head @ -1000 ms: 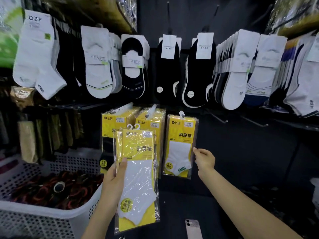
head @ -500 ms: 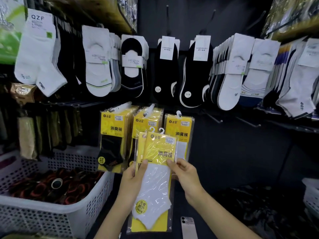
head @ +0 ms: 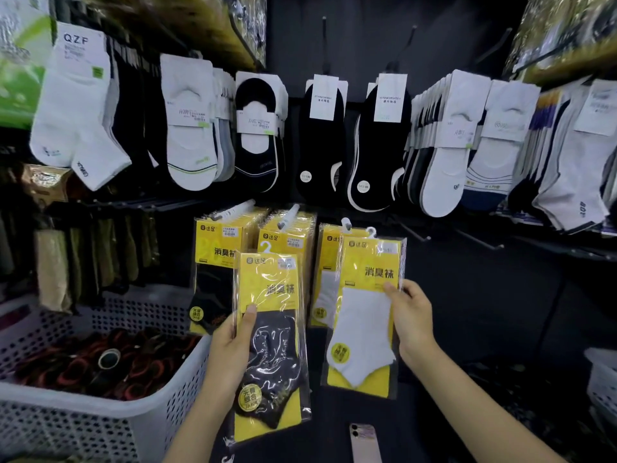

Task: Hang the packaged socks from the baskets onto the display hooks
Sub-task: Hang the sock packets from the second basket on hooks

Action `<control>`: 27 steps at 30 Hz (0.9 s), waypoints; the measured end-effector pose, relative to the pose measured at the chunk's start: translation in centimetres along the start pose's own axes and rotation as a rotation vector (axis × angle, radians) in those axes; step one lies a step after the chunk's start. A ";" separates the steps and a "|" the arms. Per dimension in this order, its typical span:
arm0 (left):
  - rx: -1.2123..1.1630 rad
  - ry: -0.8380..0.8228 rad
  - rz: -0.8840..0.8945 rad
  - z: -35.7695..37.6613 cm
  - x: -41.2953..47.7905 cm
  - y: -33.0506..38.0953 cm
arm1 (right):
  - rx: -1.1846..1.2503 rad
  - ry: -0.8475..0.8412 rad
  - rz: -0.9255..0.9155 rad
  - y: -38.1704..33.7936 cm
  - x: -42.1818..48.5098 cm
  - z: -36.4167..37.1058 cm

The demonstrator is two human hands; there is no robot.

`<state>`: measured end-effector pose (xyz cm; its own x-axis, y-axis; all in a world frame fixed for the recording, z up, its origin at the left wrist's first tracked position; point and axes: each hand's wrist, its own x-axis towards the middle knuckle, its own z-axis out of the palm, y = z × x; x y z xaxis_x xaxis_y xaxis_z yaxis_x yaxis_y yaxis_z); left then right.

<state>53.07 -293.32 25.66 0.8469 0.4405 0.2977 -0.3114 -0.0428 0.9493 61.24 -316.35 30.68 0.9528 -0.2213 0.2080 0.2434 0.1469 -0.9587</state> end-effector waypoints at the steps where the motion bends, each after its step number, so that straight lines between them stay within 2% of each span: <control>1: -0.003 0.011 0.003 -0.2 0.1 -0.1 | -0.018 -0.010 -0.012 -0.3 0.6 0.2; 5: -0.013 0.052 -0.019 -0.4 0.4 -0.3 | -0.122 -0.072 -0.033 -0.5 2.2 1.6; 9: 0.006 0.033 -0.021 -0.3 0.4 -0.7 | -0.110 -0.052 0.030 0.4 3.6 2.9; 18: 0.006 -0.009 -0.002 -0.1 0.4 -1.0 | -0.109 0.162 0.271 4.0 5.8 3.2; 22: -0.001 -0.040 -0.013 0.4 0.1 -0.9 | -0.149 0.220 0.280 5.6 4.1 2.2; 24: -0.003 -0.055 -0.010 0.8 -0.1 -0.8 | -0.125 0.128 0.277 5.6 2.2 2.2; 27: -0.005 -0.081 -0.010 1.6 -0.5 -1.0 | -0.024 -0.181 0.334 4.8 -1.4 2.9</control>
<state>53.64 -294.98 24.67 0.8822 0.3666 0.2955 -0.3047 -0.0339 0.9518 61.64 -312.49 26.34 0.9961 0.0088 -0.0882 -0.0885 0.1592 -0.9833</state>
